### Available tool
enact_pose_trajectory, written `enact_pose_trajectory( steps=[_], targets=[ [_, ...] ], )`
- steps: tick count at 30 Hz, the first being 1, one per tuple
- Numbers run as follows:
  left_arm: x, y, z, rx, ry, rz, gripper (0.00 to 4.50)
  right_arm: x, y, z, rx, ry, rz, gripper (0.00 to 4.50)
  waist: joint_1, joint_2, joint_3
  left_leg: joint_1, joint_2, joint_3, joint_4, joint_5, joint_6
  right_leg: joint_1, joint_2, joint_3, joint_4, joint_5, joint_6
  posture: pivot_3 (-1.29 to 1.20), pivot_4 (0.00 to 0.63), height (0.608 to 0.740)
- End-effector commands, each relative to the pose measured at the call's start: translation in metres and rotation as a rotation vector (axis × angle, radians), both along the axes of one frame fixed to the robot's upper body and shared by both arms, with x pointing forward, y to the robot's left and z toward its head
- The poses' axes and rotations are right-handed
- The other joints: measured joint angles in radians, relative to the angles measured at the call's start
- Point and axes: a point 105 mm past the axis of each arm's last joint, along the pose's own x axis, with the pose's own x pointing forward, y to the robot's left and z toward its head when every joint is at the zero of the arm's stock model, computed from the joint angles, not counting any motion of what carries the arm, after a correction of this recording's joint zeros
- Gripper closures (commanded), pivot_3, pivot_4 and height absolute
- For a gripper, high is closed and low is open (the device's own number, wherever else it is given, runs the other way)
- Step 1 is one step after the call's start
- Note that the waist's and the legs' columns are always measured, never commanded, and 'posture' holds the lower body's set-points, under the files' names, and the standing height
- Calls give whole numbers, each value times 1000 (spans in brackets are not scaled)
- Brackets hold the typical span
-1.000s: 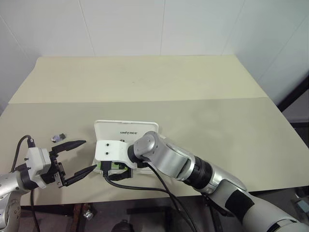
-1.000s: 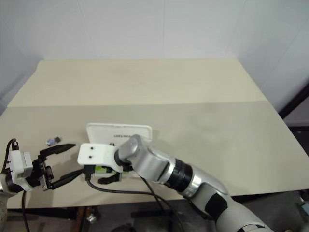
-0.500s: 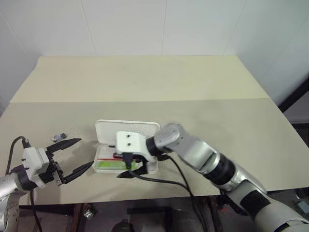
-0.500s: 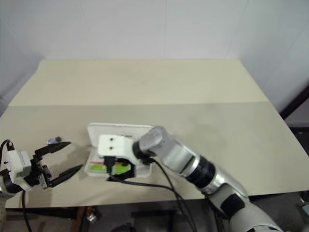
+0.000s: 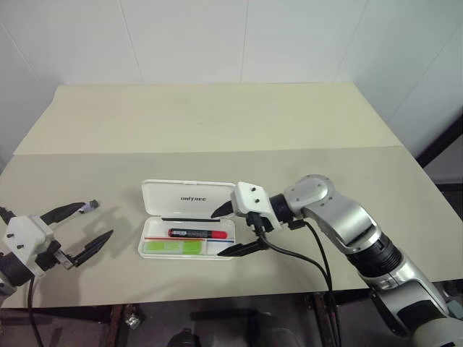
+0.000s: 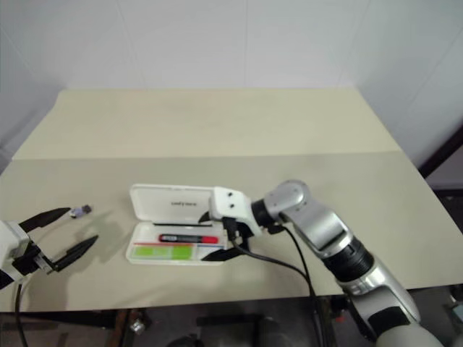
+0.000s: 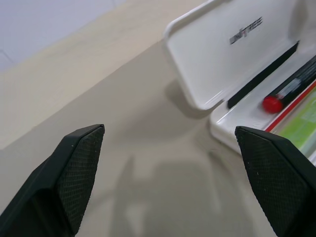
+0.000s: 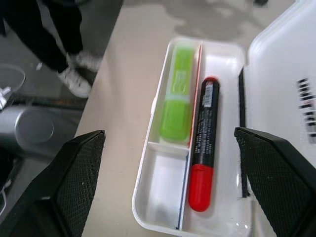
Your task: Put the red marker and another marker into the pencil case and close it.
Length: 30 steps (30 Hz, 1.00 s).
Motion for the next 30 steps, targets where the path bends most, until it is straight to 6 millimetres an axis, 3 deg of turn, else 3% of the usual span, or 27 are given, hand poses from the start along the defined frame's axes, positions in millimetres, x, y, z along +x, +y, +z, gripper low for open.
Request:
enact_pose_trajectory(
  steps=[1,10,17,30],
  targets=[
    [2,23,15,44,-29,54,0,6,-10,13,62,-38,-11,60,0,0,0,0,0,0,0,0,0,0,0,0,0,0,0,0,150,740],
    [25,66,12,46,106,146,0,29,-28,12,75,-66,-135,60,1,0,0,0,0,1,0,0,-1,-1,0,-1,3,0,-1,0,150,740],
    [47,86,10,-20,209,170,0,33,-29,9,82,-64,-166,60,6,0,0,0,1,5,0,1,-4,-1,-3,-13,3,-1,-2,0,150,740],
    [79,70,-1,-115,325,80,0,24,-44,11,114,-39,-158,60,27,0,0,0,2,9,2,-1,-6,-1,-6,-26,2,-1,-2,0,150,740]
  ],
)
